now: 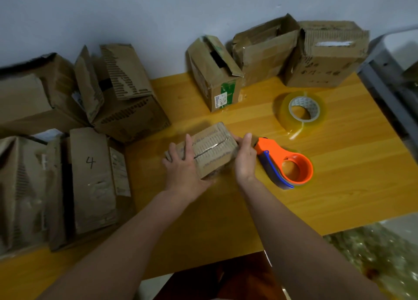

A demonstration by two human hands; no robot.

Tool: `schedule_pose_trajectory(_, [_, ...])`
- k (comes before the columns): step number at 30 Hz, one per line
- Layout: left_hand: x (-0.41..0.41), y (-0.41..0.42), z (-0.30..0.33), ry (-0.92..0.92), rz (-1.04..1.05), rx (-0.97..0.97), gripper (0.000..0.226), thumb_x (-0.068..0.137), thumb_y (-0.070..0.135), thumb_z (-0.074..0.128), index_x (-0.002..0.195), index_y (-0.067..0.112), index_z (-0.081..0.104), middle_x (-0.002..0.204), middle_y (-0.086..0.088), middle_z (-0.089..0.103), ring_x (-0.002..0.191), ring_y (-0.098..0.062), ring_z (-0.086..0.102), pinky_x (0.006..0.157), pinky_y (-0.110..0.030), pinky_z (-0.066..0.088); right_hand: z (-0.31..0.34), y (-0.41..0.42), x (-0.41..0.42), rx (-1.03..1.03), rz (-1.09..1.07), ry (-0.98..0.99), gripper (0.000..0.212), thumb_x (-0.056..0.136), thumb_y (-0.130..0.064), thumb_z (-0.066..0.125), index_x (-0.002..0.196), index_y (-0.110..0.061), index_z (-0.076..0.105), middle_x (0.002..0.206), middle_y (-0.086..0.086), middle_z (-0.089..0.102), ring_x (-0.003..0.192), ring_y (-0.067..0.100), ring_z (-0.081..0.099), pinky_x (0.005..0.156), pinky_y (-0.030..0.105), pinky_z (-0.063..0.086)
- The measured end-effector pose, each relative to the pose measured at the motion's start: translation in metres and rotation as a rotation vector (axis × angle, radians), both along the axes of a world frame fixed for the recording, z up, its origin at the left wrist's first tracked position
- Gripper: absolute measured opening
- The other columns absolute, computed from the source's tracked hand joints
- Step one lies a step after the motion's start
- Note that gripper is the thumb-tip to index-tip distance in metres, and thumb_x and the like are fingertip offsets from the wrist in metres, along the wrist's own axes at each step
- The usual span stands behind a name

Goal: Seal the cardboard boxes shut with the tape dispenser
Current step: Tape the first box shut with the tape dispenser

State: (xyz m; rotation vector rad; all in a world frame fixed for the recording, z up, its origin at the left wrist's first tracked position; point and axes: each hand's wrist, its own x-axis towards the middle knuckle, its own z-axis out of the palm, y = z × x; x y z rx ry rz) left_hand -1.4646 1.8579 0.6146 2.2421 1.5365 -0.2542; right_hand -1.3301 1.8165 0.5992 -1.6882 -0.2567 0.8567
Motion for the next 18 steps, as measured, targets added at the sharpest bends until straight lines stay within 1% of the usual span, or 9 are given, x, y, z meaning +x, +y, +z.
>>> schedule_pose_trajectory(2, [-0.007, 0.002, 0.007, -0.054, 0.015, -0.098, 0.144, 0.054, 0.065, 0.081, 0.146, 0.034, -0.026, 0.147, -0.005, -0.003, 0.134, -0.036, 0.012, 0.112, -0.047, 0.022, -0.002, 0.004, 0.008, -0.005, 0.007, 0.192, 0.061, 0.105, -0.041, 0.016, 0.108, -0.015, 0.070, 0.099, 0.001, 0.066, 0.090, 0.011, 0.060, 0.070, 0.010, 0.043])
schedule_pose_trajectory(4, [-0.017, 0.004, 0.013, -0.131, 0.024, -0.245, 0.149, 0.049, 0.062, 0.085, 0.144, 0.041, -0.028, 0.143, 0.002, 0.002, 0.137, -0.031, 0.015, 0.113, -0.046, 0.023, -0.003, 0.005, 0.011, 0.028, -0.122, 0.331, 0.058, 0.103, -0.047, 0.017, 0.121, -0.016, 0.063, 0.115, 0.002, 0.062, 0.102, 0.011, 0.057, 0.085, 0.020, 0.041])
schedule_pose_trajectory(6, [-0.024, -0.001, 0.016, -0.206, 0.048, -0.390, 0.151, 0.048, 0.058, 0.088, 0.139, 0.047, -0.032, 0.147, 0.003, 0.006, 0.140, -0.028, 0.018, 0.113, -0.047, 0.025, 0.000, 0.006, 0.007, 0.011, -0.255, 0.154, 0.051, 0.105, -0.037, 0.023, 0.138, -0.007, 0.047, 0.138, 0.008, 0.049, 0.126, 0.019, 0.045, 0.105, 0.027, 0.031])
schedule_pose_trajectory(8, [-0.023, -0.011, 0.014, -0.223, 0.035, -0.396, 0.147, 0.056, 0.052, 0.087, 0.135, 0.047, -0.037, 0.151, 0.000, 0.010, 0.141, -0.026, 0.020, 0.111, -0.046, 0.028, 0.001, 0.008, -0.006, -0.028, -0.124, -0.061, 0.046, 0.106, -0.027, 0.025, 0.138, 0.000, 0.044, 0.143, 0.015, 0.044, 0.133, 0.024, 0.038, 0.112, 0.033, 0.025])
schedule_pose_trajectory(11, [-0.017, -0.021, 0.007, -0.224, -0.008, -0.262, 0.134, 0.072, 0.046, 0.079, 0.135, 0.036, -0.039, 0.145, -0.004, 0.021, 0.134, -0.023, 0.029, 0.106, -0.041, 0.034, -0.004, 0.008, -0.014, -0.065, 0.155, -0.016, 0.047, 0.105, -0.028, 0.021, 0.134, -0.004, 0.049, 0.138, 0.015, 0.051, 0.131, 0.026, 0.043, 0.111, 0.042, 0.031])
schedule_pose_trajectory(13, [-0.019, -0.018, 0.005, -0.255, -0.016, -0.214, 0.126, 0.076, 0.046, 0.076, 0.145, 0.031, -0.029, 0.143, -0.003, 0.024, 0.133, -0.021, 0.030, 0.105, -0.040, 0.034, 0.000, 0.011, -0.005, -0.104, 0.247, -0.046, 0.047, 0.105, -0.029, 0.021, 0.140, -0.008, 0.044, 0.144, 0.013, 0.045, 0.136, 0.024, 0.038, 0.114, 0.040, 0.027])
schedule_pose_trajectory(14, [-0.021, -0.014, 0.005, -0.249, -0.036, -0.187, 0.124, 0.075, 0.047, 0.076, 0.149, 0.029, -0.021, 0.143, -0.003, 0.024, 0.133, -0.020, 0.028, 0.106, -0.040, 0.033, 0.001, 0.012, 0.002, -0.135, 0.266, -0.112, 0.047, 0.105, -0.030, 0.023, 0.146, -0.010, 0.037, 0.151, 0.011, 0.037, 0.140, 0.022, 0.030, 0.117, 0.036, 0.020])
schedule_pose_trajectory(16, [-0.024, -0.005, 0.008, -0.207, -0.093, -0.084, 0.124, 0.067, 0.051, 0.080, 0.152, 0.026, -0.007, 0.148, -0.002, 0.016, 0.136, -0.020, 0.017, 0.110, -0.040, 0.026, 0.007, 0.015, 0.012, -0.159, 0.309, -0.274, 0.053, 0.104, -0.030, 0.031, 0.152, -0.013, 0.016, 0.159, 0.005, 0.016, 0.146, 0.016, 0.013, 0.118, 0.028, 0.009])
schedule_pose_trajectory(18, [-0.021, 0.009, 0.014, -0.222, -0.142, -0.050, 0.134, 0.056, 0.053, 0.085, 0.152, 0.028, -0.005, 0.155, 0.005, -0.008, 0.144, -0.018, -0.002, 0.115, -0.042, 0.013, 0.014, 0.023, 0.015, -0.113, 0.423, -0.427, 0.061, 0.102, -0.025, 0.038, 0.153, -0.013, 0.007, 0.161, 0.003, 0.007, 0.147, 0.013, 0.005, 0.117, 0.023, 0.005])
